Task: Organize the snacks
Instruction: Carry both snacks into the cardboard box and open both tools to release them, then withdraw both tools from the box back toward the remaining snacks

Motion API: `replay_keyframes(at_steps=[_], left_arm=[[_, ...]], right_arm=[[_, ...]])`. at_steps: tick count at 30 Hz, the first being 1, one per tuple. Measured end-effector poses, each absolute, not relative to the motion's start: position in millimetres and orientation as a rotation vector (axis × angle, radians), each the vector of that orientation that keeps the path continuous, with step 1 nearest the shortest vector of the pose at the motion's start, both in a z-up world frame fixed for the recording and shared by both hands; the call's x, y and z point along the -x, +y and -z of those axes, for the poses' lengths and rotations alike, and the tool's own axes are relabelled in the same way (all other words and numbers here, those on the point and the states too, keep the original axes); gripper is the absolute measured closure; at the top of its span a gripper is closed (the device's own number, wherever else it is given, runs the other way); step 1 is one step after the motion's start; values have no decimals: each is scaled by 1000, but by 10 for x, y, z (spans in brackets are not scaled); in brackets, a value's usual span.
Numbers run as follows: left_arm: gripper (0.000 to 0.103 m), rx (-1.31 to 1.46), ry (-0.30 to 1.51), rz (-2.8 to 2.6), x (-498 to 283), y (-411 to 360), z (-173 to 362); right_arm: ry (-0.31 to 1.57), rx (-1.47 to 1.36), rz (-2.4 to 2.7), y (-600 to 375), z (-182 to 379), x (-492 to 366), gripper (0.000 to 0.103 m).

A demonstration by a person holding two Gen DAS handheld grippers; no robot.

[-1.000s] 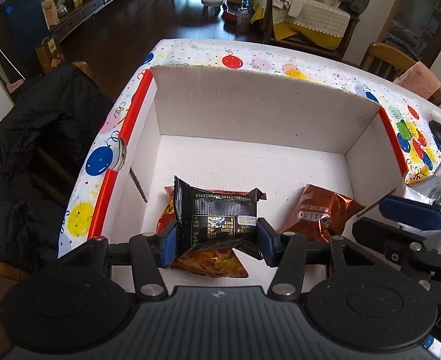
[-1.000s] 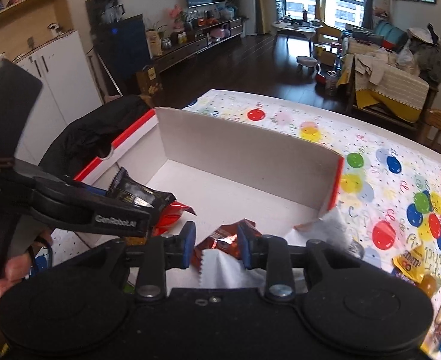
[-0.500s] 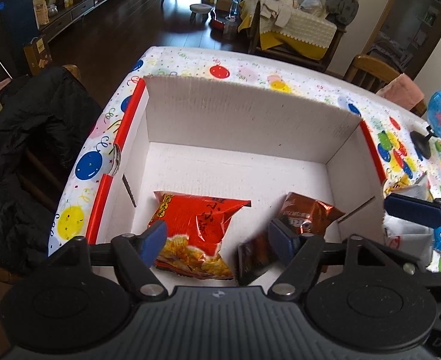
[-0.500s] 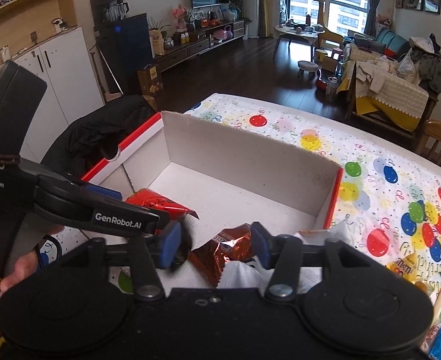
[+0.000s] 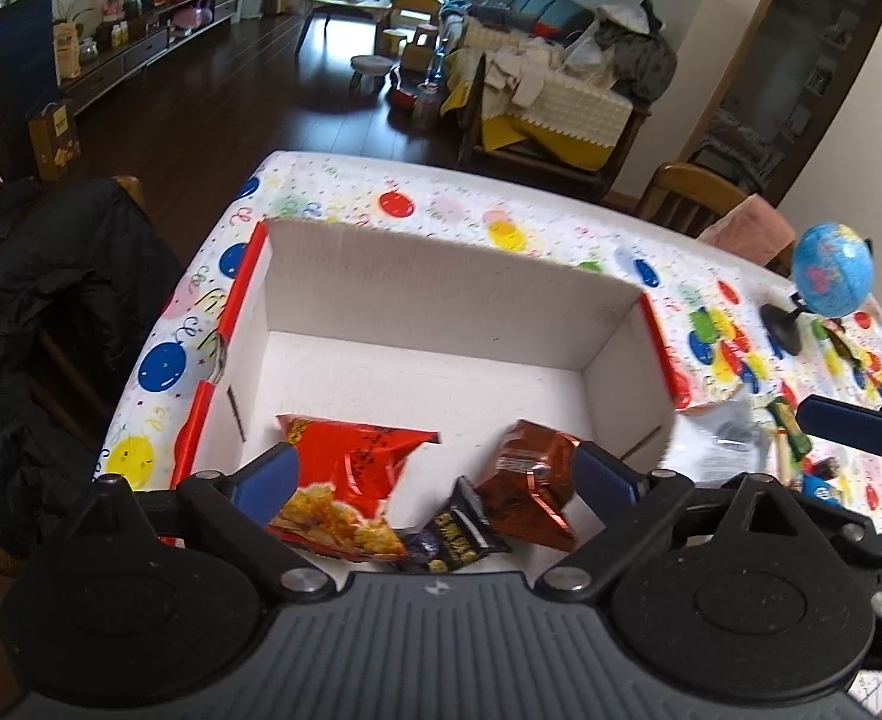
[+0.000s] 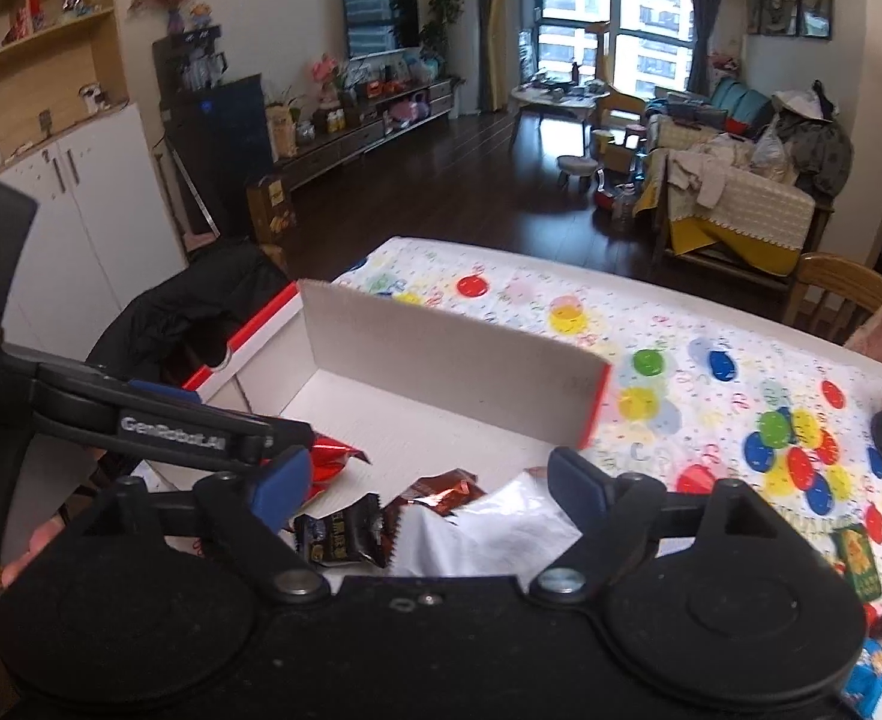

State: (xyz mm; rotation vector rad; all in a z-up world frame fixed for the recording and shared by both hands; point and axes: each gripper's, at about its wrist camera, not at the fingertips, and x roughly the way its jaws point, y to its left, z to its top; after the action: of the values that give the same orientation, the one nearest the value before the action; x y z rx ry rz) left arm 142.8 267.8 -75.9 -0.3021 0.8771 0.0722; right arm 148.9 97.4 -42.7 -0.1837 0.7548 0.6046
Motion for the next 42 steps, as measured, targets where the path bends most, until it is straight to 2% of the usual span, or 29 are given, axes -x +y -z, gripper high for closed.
replay_keyframes(at_steps=[2, 6, 18, 22, 31, 42], left_arm=[[5, 302, 866, -59, -1398, 2634, 710], [5, 291, 852, -36, -1362, 2538, 651], [5, 272, 847, -38, -1225, 2434, 616], [5, 269, 850, -53, -1173, 2457, 615], [5, 266, 835, -78, -1067, 2521, 561], [5, 217, 797, 24, -1186, 2066, 413]], right_arm=[[751, 162, -589, 875, 386, -1471, 17], [746, 132, -550, 684, 369, -1433, 7], [887, 277, -388, 563, 896, -1562, 7], [869, 309, -364, 749, 1022, -1613, 8], [803, 244, -435, 823, 873, -1575, 8], [747, 106, -381, 209, 475, -1365, 8]])
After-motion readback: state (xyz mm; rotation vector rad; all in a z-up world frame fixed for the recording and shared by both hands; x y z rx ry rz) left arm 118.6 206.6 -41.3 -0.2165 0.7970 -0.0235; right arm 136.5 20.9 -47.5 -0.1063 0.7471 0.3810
